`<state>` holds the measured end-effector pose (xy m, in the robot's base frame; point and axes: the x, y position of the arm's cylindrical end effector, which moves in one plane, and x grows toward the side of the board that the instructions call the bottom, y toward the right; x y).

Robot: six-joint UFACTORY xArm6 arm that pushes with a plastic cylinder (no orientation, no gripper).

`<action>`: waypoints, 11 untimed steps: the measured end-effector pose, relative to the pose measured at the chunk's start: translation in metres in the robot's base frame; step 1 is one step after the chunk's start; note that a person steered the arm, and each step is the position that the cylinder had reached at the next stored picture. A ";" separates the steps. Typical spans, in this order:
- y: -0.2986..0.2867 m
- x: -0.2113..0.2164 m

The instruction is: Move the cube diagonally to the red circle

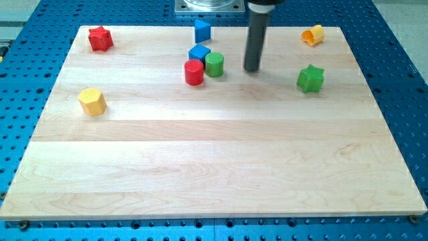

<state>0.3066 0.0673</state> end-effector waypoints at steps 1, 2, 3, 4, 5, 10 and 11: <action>-0.040 -0.008; -0.075 -0.008; -0.081 -0.036; -0.113 -0.032; -0.118 -0.044; -0.092 0.017; -0.107 0.079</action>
<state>0.3859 -0.0394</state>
